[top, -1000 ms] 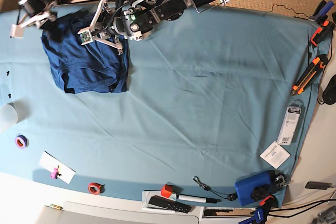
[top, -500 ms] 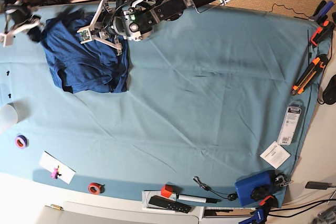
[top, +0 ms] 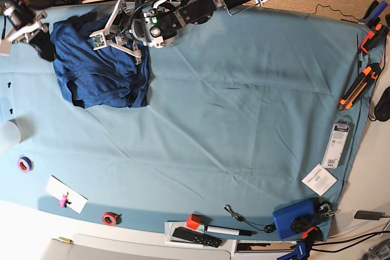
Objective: Layout the t-shirt on the table in an organized manner, then fold the t-shirt properly
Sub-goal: 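Press and square the bundle with both grippers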
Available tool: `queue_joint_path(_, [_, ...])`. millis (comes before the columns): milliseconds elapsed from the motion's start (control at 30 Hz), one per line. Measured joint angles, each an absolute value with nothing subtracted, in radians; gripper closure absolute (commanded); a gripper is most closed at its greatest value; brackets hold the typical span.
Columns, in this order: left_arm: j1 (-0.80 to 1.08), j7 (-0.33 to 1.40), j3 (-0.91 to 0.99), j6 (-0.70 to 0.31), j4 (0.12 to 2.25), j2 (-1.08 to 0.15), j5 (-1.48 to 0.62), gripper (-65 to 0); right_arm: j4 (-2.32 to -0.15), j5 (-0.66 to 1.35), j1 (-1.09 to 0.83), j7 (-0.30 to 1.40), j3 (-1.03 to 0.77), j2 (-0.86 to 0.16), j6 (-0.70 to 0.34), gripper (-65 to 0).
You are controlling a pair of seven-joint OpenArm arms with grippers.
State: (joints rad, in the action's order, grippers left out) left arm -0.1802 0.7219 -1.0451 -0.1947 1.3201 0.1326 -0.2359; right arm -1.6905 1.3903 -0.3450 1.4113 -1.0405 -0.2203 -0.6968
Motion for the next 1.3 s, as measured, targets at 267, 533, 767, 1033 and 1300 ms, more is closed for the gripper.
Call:
queue_joint_path(267, [-0.180, 0.721, -1.045, -0.195, 1.320, 0.133, -0.235, 0.0, -1.689, 1.106, -0.389, 1.416, -1.022, -0.109, -0.697, 0.0])
queue_joint_path(533, [-0.181, 0.725, -1.045, -0.195, 1.320, 0.133, -0.236, 0.0, -1.690, 0.808, -0.324, 1.240, -0.903, -0.185, -0.703, 0.0])
queue_joint_path(767, [-0.180, 0.729, -1.045, -0.195, 1.320, 0.132, -0.236, 0.0, -1.690, 0.653, -0.310, 1.163, -0.828, -0.282, -0.647, 0.0])
queue_joint_path(1033, [-0.180, 0.726, -1.045, -0.195, 1.330, 0.132, -0.231, 0.0, -1.690, 0.676, -0.313, 1.163, -0.828, -0.283, -0.625, 0.0])
queue_joint_path(1300, [-0.173, 0.737, -1.045, -0.216, 1.495, 0.120, -0.186, 0.0, -1.690, 0.682, -0.313, 1.090, -0.828, -0.290, -0.625, 0.0])
